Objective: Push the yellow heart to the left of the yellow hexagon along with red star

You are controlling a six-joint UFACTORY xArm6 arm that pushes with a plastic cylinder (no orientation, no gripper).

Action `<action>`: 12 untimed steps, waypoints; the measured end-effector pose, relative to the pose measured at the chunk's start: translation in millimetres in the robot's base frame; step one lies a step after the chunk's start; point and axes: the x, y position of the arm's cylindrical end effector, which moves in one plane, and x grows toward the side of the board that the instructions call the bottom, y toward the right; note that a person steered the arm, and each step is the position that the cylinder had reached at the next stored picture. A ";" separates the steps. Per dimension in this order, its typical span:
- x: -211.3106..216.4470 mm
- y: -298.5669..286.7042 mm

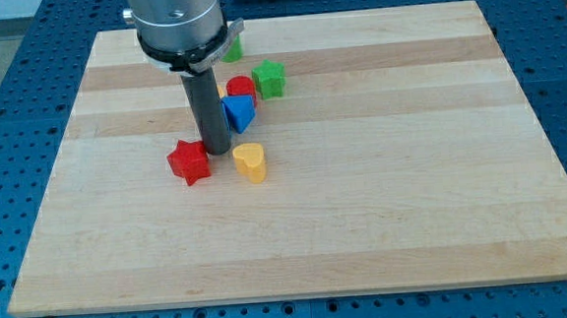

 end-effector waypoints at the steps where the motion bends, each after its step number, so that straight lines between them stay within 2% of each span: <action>1: 0.0 28.5; 2: 0.0 75.2; 3: 28.2 106.0; 4: 51.4 104.1; 6: 49.7 48.8; 9: 2.3 -28.2; 12: -13.4 -53.1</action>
